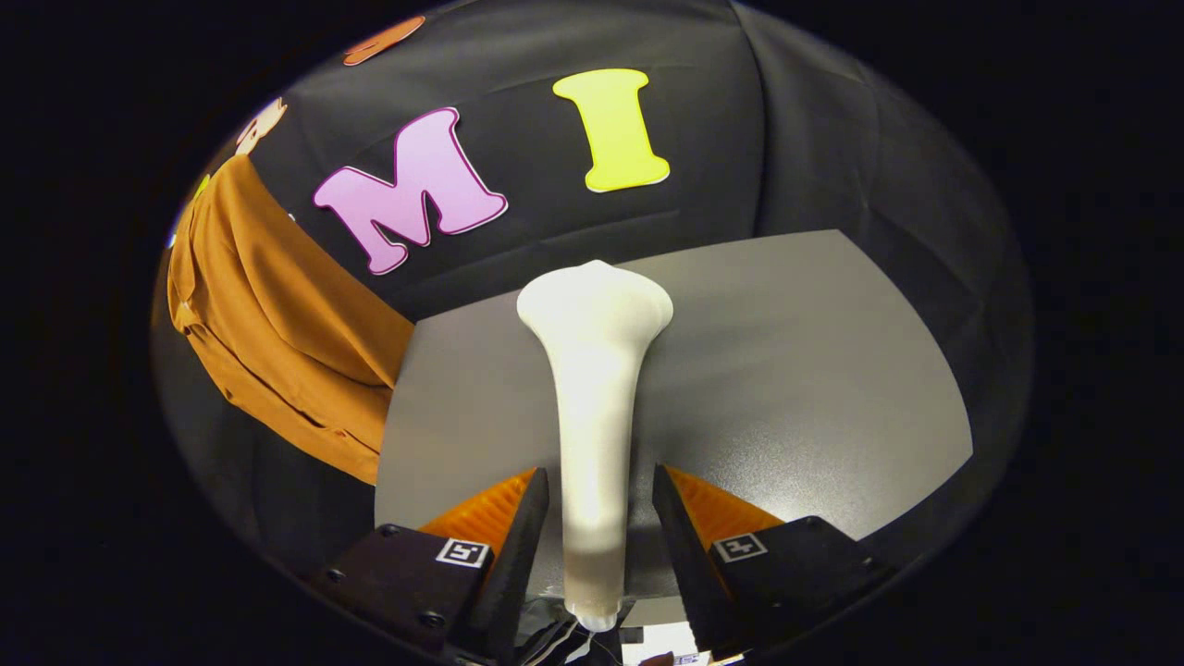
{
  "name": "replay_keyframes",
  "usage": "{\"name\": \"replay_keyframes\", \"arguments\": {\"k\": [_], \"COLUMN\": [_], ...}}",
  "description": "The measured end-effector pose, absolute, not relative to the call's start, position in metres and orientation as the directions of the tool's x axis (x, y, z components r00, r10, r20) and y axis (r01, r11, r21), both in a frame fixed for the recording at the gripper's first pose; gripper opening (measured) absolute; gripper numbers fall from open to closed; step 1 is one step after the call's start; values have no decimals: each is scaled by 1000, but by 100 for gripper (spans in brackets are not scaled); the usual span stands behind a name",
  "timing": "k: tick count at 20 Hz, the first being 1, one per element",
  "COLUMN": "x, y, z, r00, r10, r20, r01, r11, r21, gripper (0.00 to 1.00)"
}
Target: Iron the clothes twice with a garment steamer, once on the left side and once on the right side.
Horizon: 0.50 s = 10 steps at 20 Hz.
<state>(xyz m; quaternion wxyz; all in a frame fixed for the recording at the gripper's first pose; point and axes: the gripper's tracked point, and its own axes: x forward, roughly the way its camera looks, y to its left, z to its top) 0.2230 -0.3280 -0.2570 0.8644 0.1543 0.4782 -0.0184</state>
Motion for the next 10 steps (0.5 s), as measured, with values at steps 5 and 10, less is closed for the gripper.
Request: {"name": "replay_keyframes", "arguments": {"k": [5,10], "x": [205,221], "y": [-321,-324], "z": [-265,-260], "r00": [509,579], "r10": [135,128], "r20": [-850,-805], "r01": [184,144], "r11": [948,956], "r21": [261,255], "gripper": [42,25]}}
